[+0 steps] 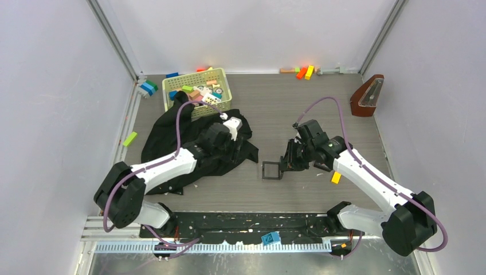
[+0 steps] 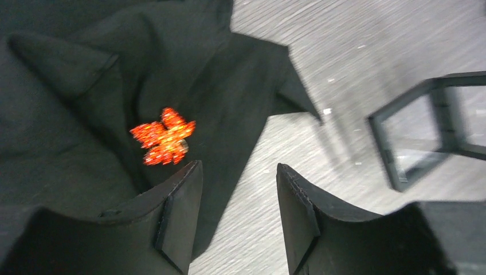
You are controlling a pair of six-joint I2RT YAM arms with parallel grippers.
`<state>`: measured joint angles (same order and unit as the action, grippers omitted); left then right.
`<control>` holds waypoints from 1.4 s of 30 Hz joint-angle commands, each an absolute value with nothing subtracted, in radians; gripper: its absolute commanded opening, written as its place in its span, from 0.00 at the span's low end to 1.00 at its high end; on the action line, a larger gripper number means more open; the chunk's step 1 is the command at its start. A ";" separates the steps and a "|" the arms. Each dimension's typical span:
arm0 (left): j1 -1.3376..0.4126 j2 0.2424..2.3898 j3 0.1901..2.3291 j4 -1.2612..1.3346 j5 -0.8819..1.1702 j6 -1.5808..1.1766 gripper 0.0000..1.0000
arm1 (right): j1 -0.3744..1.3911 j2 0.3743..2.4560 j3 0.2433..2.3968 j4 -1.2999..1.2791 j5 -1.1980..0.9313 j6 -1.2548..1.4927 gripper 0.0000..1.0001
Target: Remove the brooch from the garment
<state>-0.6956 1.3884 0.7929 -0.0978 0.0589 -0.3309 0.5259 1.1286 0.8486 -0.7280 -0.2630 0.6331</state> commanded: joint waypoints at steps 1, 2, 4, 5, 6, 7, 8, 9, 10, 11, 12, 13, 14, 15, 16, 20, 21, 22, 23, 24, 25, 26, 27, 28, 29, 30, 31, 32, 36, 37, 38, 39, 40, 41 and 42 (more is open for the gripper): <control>-0.734 1.421 0.846 -0.213 -0.215 -0.247 0.52 | 0.522 1.130 0.886 -0.742 -0.264 0.608 0.09; -0.747 1.427 0.851 -0.219 -0.251 -0.240 0.52 | 0.521 1.131 0.885 -0.741 -0.265 0.608 0.09; -0.776 1.440 0.858 -0.222 -0.329 -0.227 0.57 | 0.520 1.129 0.880 -0.736 -0.273 0.607 0.09; -0.787 1.450 0.862 -0.222 -0.355 -0.221 0.60 | 0.520 1.128 0.877 -0.734 -0.277 0.607 0.09; -0.792 1.464 0.869 -0.221 -0.365 -0.216 0.62 | 0.520 1.126 0.877 -0.733 -0.281 0.607 0.09; -0.795 1.482 0.878 -0.224 -0.372 -0.215 0.64 | 0.520 1.125 0.875 -0.732 -0.282 0.607 0.09; -0.796 1.500 0.890 -0.230 -0.376 -0.213 0.65 | 0.521 1.123 0.872 -0.730 -0.284 0.607 0.09; -0.798 1.520 0.902 -0.237 -0.385 -0.210 0.66 | 0.520 1.121 0.870 -0.727 -0.286 0.609 0.09; -0.800 1.544 0.919 -0.245 -0.399 -0.207 0.66 | 0.520 1.118 0.867 -0.725 -0.290 0.610 0.09; -0.803 1.560 0.930 -0.247 -0.407 -0.204 0.66 | 0.520 1.117 0.865 -0.719 -0.293 0.611 0.09; -0.804 1.572 0.936 -0.243 -0.413 -0.199 0.66 | 0.520 1.115 0.861 -0.717 -0.298 0.612 0.09; -0.804 1.585 0.940 -0.234 -0.416 -0.195 0.66 | 0.520 1.114 0.859 -0.714 -0.300 0.612 0.09; -0.804 1.597 0.945 -0.230 -0.417 -0.192 0.66 | 0.520 1.113 0.857 -0.714 -0.303 0.611 0.09; -0.804 1.607 0.948 -0.225 -0.418 -0.189 0.66 | 0.519 1.111 0.856 -0.712 -0.304 0.612 0.09; -0.804 1.619 0.953 -0.224 -0.420 -0.187 0.66 | 0.519 1.110 0.854 -0.712 -0.306 0.612 0.09; -0.804 1.655 0.971 -0.233 -0.444 -0.183 0.64 | 0.518 1.103 0.848 -0.711 -0.310 0.611 0.09; -0.804 1.661 0.974 -0.231 -0.444 -0.182 0.64 | 0.518 1.099 0.846 -0.710 -0.313 0.611 0.09; -0.804 1.669 0.976 -0.230 -0.443 -0.181 0.64 | 0.518 1.097 0.842 -0.710 -0.314 0.611 0.09; -0.804 1.677 0.978 -0.229 -0.439 -0.180 0.63 | 0.517 1.092 0.841 -0.710 -0.313 0.610 0.09; -0.804 1.684 0.983 -0.228 -0.430 -0.179 0.63 | 0.517 1.090 0.838 -0.710 -0.313 0.609 0.09; -0.804 1.693 0.988 -0.228 -0.420 -0.177 0.62 | 0.518 1.086 0.836 -0.711 -0.314 0.610 0.09; -0.805 1.701 0.995 -0.230 -0.411 -0.176 0.61 | 0.517 1.085 0.834 -0.710 -0.315 0.611 0.09; -0.804 1.710 1.001 -0.233 -0.406 -0.176 0.59 | 0.517 1.083 0.833 -0.711 -0.318 0.611 0.09; -0.805 1.717 1.008 -0.241 -0.404 -0.175 0.56 | 0.517 1.081 0.831 -0.710 -0.318 0.611 0.09; -0.804 1.726 1.014 -0.248 -0.401 -0.175 0.54 | 0.517 1.080 0.830 -0.710 -0.320 0.611 0.09; -0.804 1.731 1.019 -0.254 -0.398 -0.174 0.53 | 0.517 1.079 0.830 -0.710 -0.321 0.612 0.09; -0.804 1.735 1.022 -0.258 -0.396 -0.173 0.51 | 0.517 1.077 0.830 -0.710 -0.322 0.611 0.09; -0.804 1.739 1.025 -0.264 -0.397 -0.173 0.49 | 0.517 1.076 0.829 -0.710 -0.322 0.611 0.09; -0.803 1.743 1.033 -0.284 -0.423 -0.179 0.43 | 0.516 1.078 0.826 -0.710 -0.316 0.608 0.09; -0.804 1.739 1.031 -0.285 -0.421 -0.179 0.42 | 0.516 1.080 0.826 -0.710 -0.313 0.609 0.09; -0.804 1.730 1.028 -0.285 -0.418 -0.179 0.41 | 0.514 1.086 0.826 -0.711 -0.313 0.607 0.09; -0.804 1.718 1.023 -0.285 -0.414 -0.181 0.40 | 0.514 1.090 0.829 -0.710 -0.313 0.607 0.09; -0.804 1.705 1.018 -0.281 -0.406 -0.181 0.39 | 0.513 1.097 0.832 -0.711 -0.312 0.607 0.09; -0.804 1.688 1.009 -0.274 -0.399 -0.181 0.39 | 0.513 1.101 0.835 -0.711 -0.311 0.607 0.09; -0.804 1.670 1.000 -0.270 -0.387 -0.181 0.39 | 0.512 1.109 0.839 -0.716 -0.310 0.608 0.09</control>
